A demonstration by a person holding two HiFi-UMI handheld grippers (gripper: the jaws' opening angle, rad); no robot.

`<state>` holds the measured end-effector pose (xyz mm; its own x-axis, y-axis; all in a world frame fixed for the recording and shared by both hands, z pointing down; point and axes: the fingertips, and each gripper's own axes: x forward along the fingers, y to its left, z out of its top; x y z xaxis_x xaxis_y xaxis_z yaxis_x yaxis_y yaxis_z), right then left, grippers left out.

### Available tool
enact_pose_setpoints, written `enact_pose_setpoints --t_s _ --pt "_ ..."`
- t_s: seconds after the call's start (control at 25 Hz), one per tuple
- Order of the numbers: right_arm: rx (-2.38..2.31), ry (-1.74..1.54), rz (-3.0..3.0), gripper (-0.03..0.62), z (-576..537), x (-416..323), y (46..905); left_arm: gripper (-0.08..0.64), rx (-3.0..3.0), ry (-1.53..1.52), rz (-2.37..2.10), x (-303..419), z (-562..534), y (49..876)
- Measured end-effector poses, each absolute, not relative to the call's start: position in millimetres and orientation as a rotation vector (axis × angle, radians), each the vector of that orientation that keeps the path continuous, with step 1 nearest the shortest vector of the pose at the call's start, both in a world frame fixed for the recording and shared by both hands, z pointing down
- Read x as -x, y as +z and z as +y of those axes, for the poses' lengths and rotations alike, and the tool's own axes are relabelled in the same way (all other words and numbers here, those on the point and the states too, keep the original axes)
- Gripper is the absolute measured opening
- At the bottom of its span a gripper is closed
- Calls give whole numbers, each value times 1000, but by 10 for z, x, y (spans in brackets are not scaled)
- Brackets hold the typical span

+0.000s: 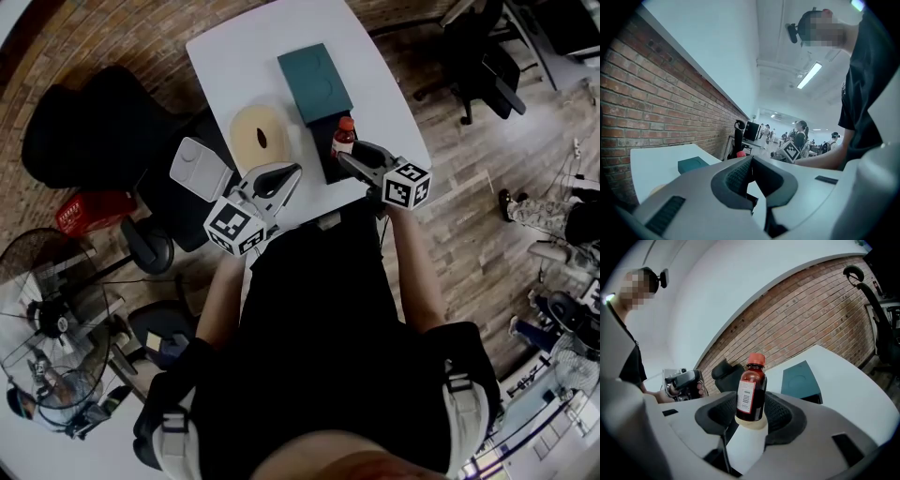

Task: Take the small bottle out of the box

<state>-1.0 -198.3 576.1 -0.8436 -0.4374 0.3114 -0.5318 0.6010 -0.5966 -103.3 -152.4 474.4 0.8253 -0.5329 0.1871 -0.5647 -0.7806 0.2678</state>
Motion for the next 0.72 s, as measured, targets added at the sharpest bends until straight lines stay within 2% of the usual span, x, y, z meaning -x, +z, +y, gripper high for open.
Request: enact_pose_setpoints --t_s 0.72 --pt "-814 916 -2878 184 -1835 -6 5182 21 -2714 146 -819 1010 -1439 4693"
